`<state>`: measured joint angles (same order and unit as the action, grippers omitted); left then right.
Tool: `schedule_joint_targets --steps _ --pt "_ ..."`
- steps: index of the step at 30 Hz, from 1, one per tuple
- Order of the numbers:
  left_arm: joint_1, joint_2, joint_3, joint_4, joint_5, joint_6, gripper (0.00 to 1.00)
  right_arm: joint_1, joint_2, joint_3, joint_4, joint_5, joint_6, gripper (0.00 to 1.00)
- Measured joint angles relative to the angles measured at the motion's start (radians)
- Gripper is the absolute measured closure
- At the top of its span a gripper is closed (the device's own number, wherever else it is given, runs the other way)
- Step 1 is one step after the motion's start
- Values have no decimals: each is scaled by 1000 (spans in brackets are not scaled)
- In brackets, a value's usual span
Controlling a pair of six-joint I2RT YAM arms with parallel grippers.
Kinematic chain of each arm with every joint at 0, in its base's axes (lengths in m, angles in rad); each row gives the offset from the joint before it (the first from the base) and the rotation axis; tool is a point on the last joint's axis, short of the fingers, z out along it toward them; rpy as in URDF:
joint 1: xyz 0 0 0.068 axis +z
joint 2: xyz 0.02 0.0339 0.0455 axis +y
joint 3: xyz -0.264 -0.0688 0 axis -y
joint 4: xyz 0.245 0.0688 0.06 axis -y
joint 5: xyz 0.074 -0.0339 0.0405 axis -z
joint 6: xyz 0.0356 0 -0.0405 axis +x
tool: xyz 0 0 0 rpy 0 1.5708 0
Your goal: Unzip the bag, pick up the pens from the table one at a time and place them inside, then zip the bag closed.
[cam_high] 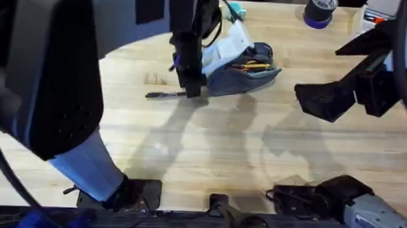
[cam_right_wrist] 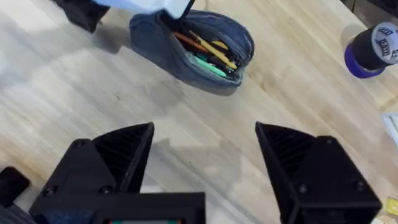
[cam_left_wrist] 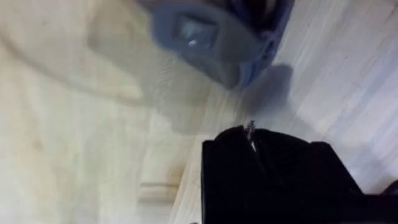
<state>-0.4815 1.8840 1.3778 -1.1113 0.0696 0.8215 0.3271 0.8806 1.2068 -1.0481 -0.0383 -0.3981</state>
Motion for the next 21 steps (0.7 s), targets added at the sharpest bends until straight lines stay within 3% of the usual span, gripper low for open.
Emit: schedule_joint_targets --steps 10,16,21 --pt "1 0 245 -147 -15 -18 956 0 0 0 1 4 -7 4" --pt "-1 0 357 -167 -15 -97 956 0 0 0 28 9 -9 4" --pt "-24 0 408 -113 -13 -177 957 0 0 0 42 9 -14 4"
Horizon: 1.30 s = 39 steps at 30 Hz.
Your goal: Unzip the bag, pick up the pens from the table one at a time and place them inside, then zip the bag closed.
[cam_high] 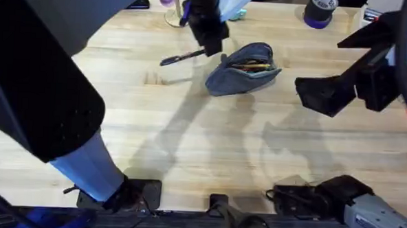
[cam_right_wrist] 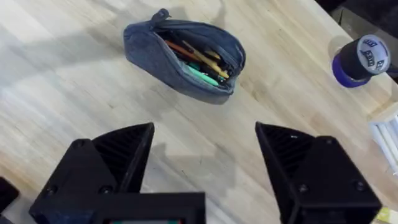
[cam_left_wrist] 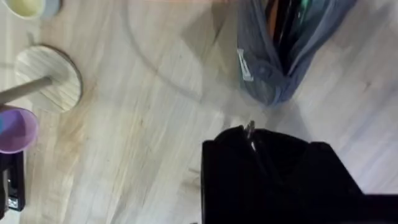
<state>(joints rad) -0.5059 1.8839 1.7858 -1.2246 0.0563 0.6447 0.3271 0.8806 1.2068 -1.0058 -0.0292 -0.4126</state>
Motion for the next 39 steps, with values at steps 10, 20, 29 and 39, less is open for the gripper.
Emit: schedule_joint_targets --steps 10,20,29,39 --pt "-93 0 3 194 12 -122 957 0 -5 0 1 0 0 3" --pt "-197 0 3 394 30 -174 957 0 -81 0 0 43 -1 4" --pt "-225 0 3 488 48 -214 957 0 -85 0 -1 68 -4 4" --pt "-224 28 3 509 65 -265 957 0 -85 0 -2 70 -5 3"
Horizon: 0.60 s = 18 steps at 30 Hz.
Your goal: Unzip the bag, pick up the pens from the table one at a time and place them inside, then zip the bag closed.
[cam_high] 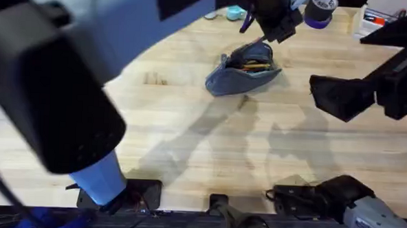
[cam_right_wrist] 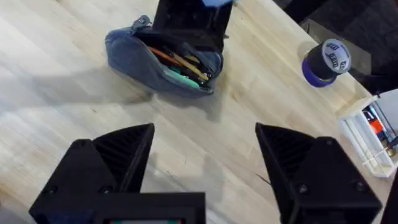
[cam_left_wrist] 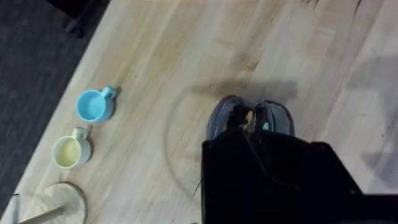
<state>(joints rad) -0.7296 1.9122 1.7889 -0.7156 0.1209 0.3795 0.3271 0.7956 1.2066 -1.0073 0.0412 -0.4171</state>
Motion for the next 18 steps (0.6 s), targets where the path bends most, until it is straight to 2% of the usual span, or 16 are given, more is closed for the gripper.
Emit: schedule_joint_targets --steps 8,18 --pt "0 94 0 -1 12 -37 957 0 0 0 1 0 -9 4" --pt "0 103 0 29 30 -74 957 0 0 0 2 0 -11 4"
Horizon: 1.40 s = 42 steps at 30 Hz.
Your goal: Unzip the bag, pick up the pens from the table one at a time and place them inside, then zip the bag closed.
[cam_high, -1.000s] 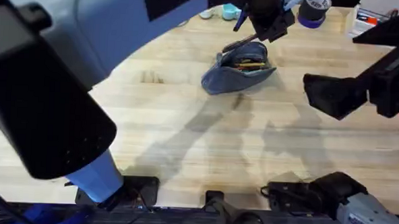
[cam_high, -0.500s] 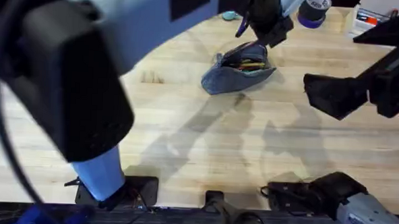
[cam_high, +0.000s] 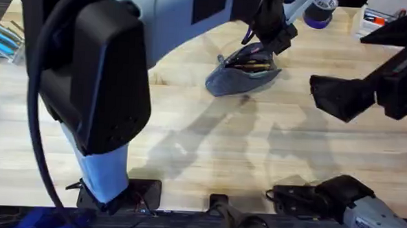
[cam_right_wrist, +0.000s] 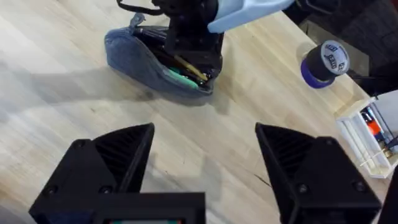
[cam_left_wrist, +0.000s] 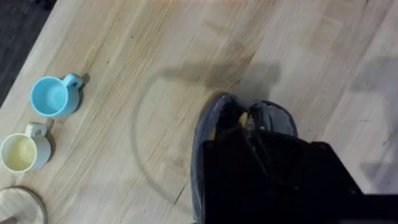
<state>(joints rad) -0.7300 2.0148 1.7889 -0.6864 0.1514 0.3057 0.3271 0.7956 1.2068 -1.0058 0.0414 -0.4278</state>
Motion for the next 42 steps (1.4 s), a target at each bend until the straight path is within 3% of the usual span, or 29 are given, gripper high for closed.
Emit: schedule_joint_targets --steps 13,27,42 --pt "-27 0 0 -27 7 -23 957 0 0 0 1 0 -19 3" --pt "-12 111 9 -138 -44 -22 956 0 0 0 4 0 -29 4" --pt "7 110 9 -196 -63 -22 957 0 0 0 7 0 -41 4"
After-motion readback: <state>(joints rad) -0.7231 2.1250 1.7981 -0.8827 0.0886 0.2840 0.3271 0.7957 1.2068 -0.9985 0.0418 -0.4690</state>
